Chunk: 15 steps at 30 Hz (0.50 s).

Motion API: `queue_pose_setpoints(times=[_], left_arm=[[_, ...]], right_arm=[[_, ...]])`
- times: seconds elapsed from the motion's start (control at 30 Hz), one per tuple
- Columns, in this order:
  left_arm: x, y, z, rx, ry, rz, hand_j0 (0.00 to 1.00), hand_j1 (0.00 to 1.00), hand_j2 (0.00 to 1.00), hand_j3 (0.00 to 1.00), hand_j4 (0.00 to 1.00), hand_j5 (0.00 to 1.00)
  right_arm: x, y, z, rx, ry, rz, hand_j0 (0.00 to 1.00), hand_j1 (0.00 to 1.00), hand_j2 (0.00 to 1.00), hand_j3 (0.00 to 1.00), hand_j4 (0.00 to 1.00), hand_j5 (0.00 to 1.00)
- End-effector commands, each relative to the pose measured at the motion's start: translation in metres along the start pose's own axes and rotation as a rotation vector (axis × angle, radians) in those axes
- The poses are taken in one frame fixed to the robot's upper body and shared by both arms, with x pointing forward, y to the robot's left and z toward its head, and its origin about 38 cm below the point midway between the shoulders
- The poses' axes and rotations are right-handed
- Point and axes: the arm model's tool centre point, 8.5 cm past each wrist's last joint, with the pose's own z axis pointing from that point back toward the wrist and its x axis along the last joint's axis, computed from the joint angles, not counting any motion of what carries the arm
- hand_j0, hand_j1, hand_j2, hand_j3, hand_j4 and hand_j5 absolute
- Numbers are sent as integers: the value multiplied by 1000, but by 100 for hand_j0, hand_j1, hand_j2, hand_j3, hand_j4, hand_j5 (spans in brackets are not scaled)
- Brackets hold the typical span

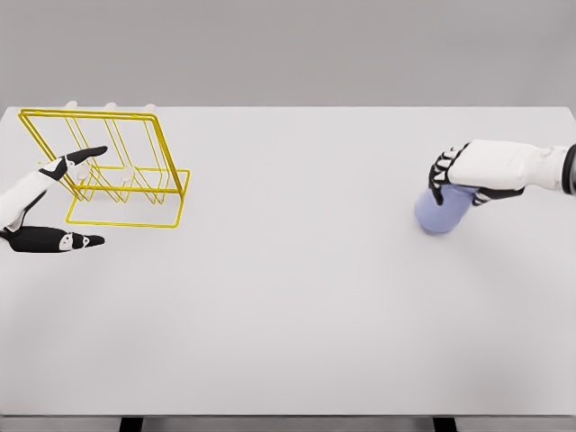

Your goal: Place the cup on the cup holder with both arms

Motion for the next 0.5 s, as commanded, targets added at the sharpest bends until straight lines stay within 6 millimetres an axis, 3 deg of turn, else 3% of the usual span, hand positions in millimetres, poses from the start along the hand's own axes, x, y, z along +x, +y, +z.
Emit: queue_pose_setpoints(times=[0.0, 0.3, 0.47], left_arm=[[0, 1, 0, 4, 0, 6, 100, 100, 100, 100, 100, 100], [0, 1, 0, 4, 0, 6, 100, 100, 100, 100, 100, 100], [0, 1, 0, 5, 0, 7, 100, 100, 100, 100, 100, 100]], right_arm=[[-2, -5, 3, -20, 7, -2, 34, 34, 34, 34, 34, 34], [29, -37, -7, -86, -73, 88, 32, 32, 32, 32, 32, 32], [63, -57, -26, -147, -169, 142, 33, 33, 33, 33, 33, 33]])
